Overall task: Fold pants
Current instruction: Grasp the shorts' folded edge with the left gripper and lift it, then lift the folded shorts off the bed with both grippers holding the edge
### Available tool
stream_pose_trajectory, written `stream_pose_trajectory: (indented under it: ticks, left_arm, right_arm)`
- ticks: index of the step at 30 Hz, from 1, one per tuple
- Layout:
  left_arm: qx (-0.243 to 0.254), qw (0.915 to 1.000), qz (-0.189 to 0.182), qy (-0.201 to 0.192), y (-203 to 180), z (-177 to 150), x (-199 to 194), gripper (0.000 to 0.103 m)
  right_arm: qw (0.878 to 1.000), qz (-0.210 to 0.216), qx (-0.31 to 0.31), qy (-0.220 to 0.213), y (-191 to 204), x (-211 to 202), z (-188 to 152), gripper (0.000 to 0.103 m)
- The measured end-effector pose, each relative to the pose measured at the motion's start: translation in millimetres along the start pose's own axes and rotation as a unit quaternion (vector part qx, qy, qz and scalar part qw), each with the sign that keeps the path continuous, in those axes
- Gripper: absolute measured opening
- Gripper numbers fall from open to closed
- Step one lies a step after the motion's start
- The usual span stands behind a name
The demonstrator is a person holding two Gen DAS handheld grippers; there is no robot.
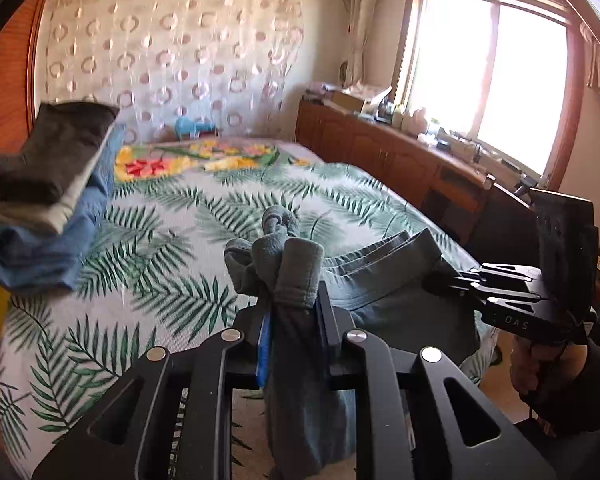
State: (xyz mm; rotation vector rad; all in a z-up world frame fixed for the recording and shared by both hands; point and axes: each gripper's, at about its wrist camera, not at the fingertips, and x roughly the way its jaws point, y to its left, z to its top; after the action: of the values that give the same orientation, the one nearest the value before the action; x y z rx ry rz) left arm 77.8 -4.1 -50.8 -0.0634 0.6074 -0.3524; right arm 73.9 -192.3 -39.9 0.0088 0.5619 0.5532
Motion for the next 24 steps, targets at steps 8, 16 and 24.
stream_pose_trajectory:
  ticks: [8,16,24]
  left_arm:
    - [0.018,0.9993,0.004,-0.033,-9,18,-18,0.019]
    - [0.024,0.998,0.006,-0.059,-10,32,-30,0.019]
    - [0.028,0.997,0.012,-0.071,-3,39,-34,0.019]
  right_arm:
    - [0.999,0.0,-0.016,-0.032,2,-27,13,0.009]
    - [0.998,-0.003,-0.032,-0.054,5,-43,26,0.009]
    - [0.997,-0.001,-0.043,-0.063,0,-36,35,0.009]
